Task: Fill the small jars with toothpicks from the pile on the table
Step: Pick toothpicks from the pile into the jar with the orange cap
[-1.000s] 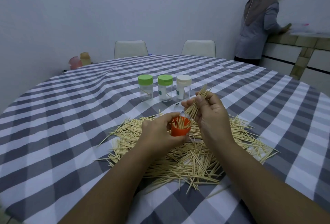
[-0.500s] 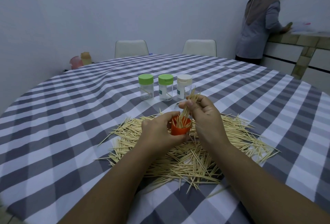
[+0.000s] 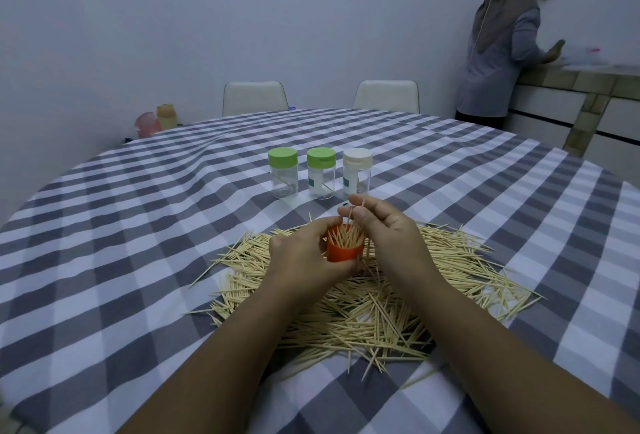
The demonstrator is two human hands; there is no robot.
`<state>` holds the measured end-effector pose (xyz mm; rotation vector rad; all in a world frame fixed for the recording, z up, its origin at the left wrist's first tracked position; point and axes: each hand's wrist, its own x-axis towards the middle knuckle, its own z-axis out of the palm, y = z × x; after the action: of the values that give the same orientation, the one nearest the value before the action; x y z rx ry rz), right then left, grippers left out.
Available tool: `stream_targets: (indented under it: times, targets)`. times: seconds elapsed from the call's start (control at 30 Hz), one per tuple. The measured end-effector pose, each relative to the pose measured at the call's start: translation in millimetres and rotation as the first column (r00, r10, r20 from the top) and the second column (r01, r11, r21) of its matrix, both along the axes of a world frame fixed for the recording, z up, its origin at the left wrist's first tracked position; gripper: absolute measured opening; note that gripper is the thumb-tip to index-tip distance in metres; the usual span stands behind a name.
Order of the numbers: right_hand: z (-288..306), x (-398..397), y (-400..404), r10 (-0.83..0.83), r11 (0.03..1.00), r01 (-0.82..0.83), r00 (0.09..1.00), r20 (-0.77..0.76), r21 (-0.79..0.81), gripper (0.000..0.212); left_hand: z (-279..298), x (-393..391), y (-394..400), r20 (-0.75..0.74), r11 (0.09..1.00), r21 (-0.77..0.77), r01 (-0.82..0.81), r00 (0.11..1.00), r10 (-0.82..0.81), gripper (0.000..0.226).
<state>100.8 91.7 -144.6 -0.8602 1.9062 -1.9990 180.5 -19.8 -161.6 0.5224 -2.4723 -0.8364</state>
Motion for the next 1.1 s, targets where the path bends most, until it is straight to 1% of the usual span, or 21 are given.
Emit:
stream_targets:
  times: [0.13,0.23,0.3,0.4,0.47,0.53,0.6,0.63,0.67,0.73,0.77,0.8,0.87,0.93,1.0,1.1]
  targets:
    - [0,1,0,0.054,0.994,-0.052,0.998,-0.021,0.097,0.032,-1,-1,-1,-0.005,1.0,-0.008,0.001,1.0,-0.001,0.074]
    - [1,-2,1,0.068,0.98,-0.04,0.988,-0.139,0.196,0.034,-1,-2,-2,-0.013,1.0,-0.007,0.004,1.0,-0.004,0.071]
    - [2,-4,3,0.111,0.961,-0.056,0.975,-0.193,0.27,0.036,0,-1,-2,-0.012,1.0,-0.008,0.009,1.0,-0.009,0.069]
    - [4,-4,6,0.217,0.921,-0.139,0.959,-0.183,0.363,0.043,0,-1,-2,-0.001,1.0,-0.006,0.013,1.0,-0.013,0.069]
    - [5,-3,9,0.25,0.914,-0.174,0.953,-0.171,0.368,0.049,-2,-2,-4,0.015,1.0,0.001,0.012,1.0,-0.012,0.073]
    - [9,-5,12,0.209,0.924,-0.139,0.964,-0.167,0.357,0.049,-2,-2,-4,0.032,1.0,0.007,0.005,0.999,-0.006,0.077]
    - [11,-13,17,0.14,0.915,-0.045,0.967,-0.212,0.4,0.042,-2,-2,-4,0.041,1.0,0.006,-0.006,0.999,0.006,0.076]
    - [11,-18,19,0.124,0.883,0.016,0.956,-0.267,0.47,0.041,-3,-3,-4,0.044,1.0,0.006,-0.009,0.999,0.009,0.075]
    - [9,-22,21,0.13,0.821,0.083,0.936,-0.327,0.565,0.041,-3,-3,-5,0.044,1.0,0.007,-0.008,0.999,0.008,0.073]
    - [6,-25,23,0.181,0.653,0.197,0.897,-0.403,0.732,0.043,-4,-3,-6,0.049,1.0,0.013,-0.005,0.999,0.004,0.07]
    - [3,-25,24,0.214,0.586,0.229,0.882,-0.421,0.778,0.045,-3,-3,-6,0.05,1.0,0.014,-0.005,0.999,0.004,0.069]
    - [2,-24,23,0.249,0.541,0.251,0.864,-0.437,0.803,0.048,-3,-3,-5,0.051,1.0,0.012,-0.005,0.999,0.004,0.068]
    - [-1,-21,20,0.322,0.498,0.277,0.821,-0.472,0.822,0.054,-1,-2,-3,0.049,1.0,-0.003,0.002,0.999,-0.001,0.067]
    - [-5,-20,16,0.367,0.503,0.306,0.771,-0.52,0.808,0.056,0,-1,-3,0.031,1.0,-0.01,0.01,0.999,-0.009,0.067]
    - [-9,-22,13,0.385,0.5,0.357,0.724,-0.572,0.789,0.056,1,0,-2,0.015,1.0,-0.004,0.013,1.0,-0.013,0.068]
    - [-12,-24,10,0.402,0.46,0.424,0.684,-0.609,0.78,0.052,3,1,-1,0.018,1.0,0.002,0.01,1.0,-0.01,0.074]
